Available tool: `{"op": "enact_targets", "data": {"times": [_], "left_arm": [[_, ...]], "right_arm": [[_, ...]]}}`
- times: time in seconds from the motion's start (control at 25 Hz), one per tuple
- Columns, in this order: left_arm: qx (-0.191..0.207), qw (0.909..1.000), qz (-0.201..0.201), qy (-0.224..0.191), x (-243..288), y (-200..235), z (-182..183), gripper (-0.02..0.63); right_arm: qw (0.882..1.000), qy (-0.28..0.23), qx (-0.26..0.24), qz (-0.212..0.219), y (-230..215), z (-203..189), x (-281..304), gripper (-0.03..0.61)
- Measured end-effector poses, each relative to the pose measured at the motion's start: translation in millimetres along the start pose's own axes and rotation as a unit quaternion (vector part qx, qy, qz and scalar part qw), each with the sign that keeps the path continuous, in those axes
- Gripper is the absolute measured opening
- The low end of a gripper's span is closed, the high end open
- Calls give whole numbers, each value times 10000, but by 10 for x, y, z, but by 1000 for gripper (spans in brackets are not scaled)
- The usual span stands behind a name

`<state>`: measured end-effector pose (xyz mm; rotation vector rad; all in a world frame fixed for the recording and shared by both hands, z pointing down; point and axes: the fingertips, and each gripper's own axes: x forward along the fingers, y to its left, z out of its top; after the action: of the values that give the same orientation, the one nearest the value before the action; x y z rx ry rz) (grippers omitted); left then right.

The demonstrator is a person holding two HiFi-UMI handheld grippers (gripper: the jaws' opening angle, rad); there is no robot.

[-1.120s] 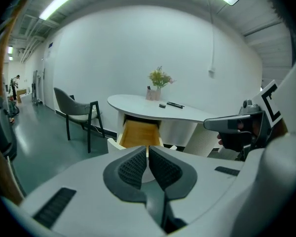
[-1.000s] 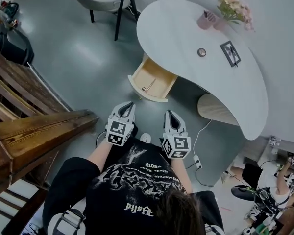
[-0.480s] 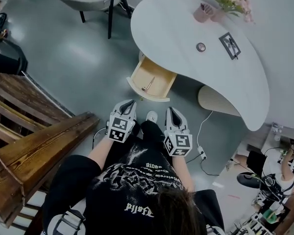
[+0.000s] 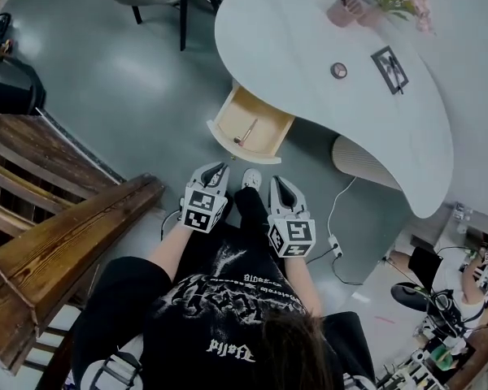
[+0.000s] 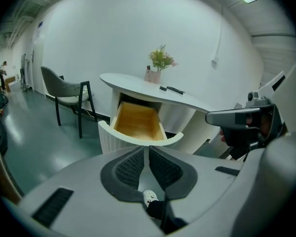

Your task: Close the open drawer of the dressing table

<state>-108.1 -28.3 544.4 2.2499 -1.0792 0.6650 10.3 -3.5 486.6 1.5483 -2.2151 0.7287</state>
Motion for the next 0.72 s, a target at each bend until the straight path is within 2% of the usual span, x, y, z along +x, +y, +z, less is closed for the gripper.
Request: {"op": "enact_targets", "data": {"times": [0.2, 0.32, 0.52, 0.72], "left_arm": [[-83, 9996, -19, 260, 132, 11, -180, 38], [-91, 9991, -48, 400, 224, 48, -254, 115], [-164, 9979, -25, 627, 421, 145, -432, 165], [-38, 9960, -62, 890, 560, 202, -593, 173]], "right_arm": [[9996, 273, 26, 90, -12, -184, 90, 26], [9991, 406, 40, 144, 6, -303, 136, 26], [9979, 624, -16, 198, 38, -479, 210, 26], [9967, 801, 66, 125, 45, -630, 258, 26]]}}
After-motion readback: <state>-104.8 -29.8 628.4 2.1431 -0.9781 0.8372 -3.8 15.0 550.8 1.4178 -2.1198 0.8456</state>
